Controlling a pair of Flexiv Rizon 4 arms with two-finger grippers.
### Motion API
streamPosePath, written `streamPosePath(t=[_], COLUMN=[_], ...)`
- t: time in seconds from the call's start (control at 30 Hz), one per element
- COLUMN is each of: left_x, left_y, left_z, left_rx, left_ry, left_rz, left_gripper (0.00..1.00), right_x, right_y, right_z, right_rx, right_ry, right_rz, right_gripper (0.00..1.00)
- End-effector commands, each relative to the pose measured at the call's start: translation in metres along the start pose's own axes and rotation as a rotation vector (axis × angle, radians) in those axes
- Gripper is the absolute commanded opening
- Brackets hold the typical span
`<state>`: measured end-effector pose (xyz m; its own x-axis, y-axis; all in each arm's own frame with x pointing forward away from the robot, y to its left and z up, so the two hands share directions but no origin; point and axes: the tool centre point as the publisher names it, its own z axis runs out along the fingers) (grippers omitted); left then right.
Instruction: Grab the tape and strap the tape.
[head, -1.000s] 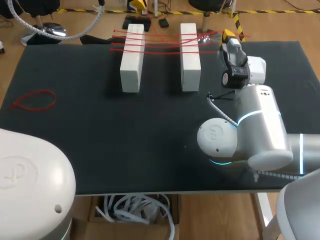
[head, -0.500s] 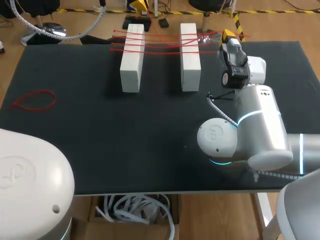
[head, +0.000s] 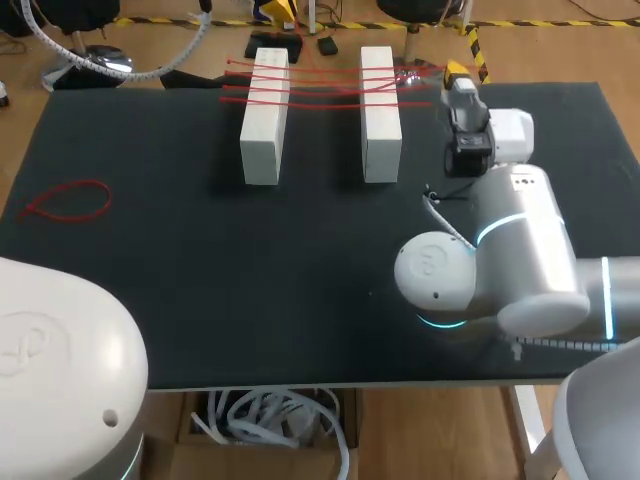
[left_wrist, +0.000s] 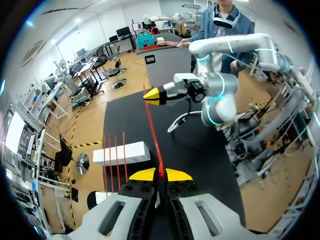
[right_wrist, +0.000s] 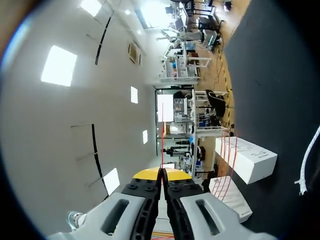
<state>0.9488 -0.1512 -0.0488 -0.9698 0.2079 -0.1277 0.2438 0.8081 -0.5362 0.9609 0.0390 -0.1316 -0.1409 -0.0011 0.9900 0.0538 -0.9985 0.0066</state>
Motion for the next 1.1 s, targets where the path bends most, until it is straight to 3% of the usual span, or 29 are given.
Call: streamPosePath(t=[0.03, 0.57, 0.73, 0.9, 0.93, 1.1], left_x=[0.0, 0.0, 0.0, 0.0, 0.0, 0.0], left_y=[0.0, 0.0, 0.0, 0.0, 0.0, 0.0], left_z=[-0.001, -0.001, -0.001, -0.001, -0.001, -0.001], left_rx=[-0.003, -0.003, -0.003, -0.003, -0.003, -0.003], left_ry=[0.002, 0.002, 0.002, 0.002, 0.002, 0.002], left_rz=[0.0, 0.0, 0.0, 0.0, 0.0, 0.0], left_gripper=[0.0, 0.0, 0.0, 0.0, 0.0, 0.0], right_x=[0.032, 0.032, 0.038, 0.05, 0.053, 0.053], right_y=[0.011, 0.011, -0.001, -0.003, -0.002, -0.002], right_z=[0.005, 0.005, 0.01, 0.014, 0.014, 0.014], right_rx=[0.111, 0.111, 0.13, 0.021, -0.016, -0.016], right_ry=[-0.094, -0.094, -0.199, -0.14, -0.098, -0.098], right_rz=[-0.375, -0.375, -0.817, -1.418, -1.479, -1.479], right_gripper=[0.0, 0.0, 0.0, 0.0, 0.0, 0.0])
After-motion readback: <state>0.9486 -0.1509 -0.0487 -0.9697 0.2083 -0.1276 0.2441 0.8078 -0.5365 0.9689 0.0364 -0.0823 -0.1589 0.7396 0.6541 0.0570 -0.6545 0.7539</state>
